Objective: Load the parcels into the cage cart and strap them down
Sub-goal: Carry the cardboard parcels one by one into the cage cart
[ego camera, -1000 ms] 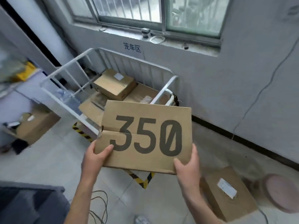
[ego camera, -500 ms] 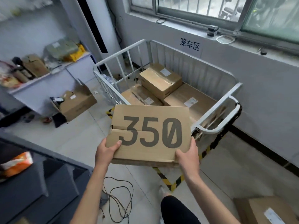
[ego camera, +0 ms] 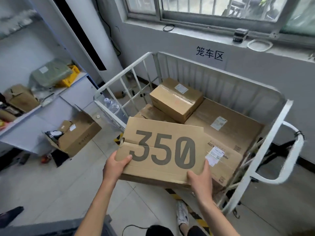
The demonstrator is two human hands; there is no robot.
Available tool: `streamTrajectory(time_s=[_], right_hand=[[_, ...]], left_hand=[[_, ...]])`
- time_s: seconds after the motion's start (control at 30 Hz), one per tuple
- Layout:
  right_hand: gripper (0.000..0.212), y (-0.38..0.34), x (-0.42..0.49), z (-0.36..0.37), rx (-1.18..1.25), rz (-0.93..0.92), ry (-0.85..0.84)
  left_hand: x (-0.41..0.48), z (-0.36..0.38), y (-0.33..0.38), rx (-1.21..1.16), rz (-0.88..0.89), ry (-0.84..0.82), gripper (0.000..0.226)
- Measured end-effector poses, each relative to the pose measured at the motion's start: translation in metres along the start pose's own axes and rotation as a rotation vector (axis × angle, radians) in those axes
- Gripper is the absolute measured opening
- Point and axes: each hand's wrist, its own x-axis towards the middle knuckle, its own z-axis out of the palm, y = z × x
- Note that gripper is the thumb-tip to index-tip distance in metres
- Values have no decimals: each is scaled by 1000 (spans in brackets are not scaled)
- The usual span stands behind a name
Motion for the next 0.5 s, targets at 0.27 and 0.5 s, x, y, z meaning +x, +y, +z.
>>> streamTrajectory(time_s=[0.27, 0.5], right_hand=[[66, -41, 68, 75, 68, 105, 186], [50, -69, 194, 127, 2, 251, 387]], left_hand=[[168, 18, 58, 100, 74, -180, 40], [344, 98, 90, 222, 137, -456, 35]])
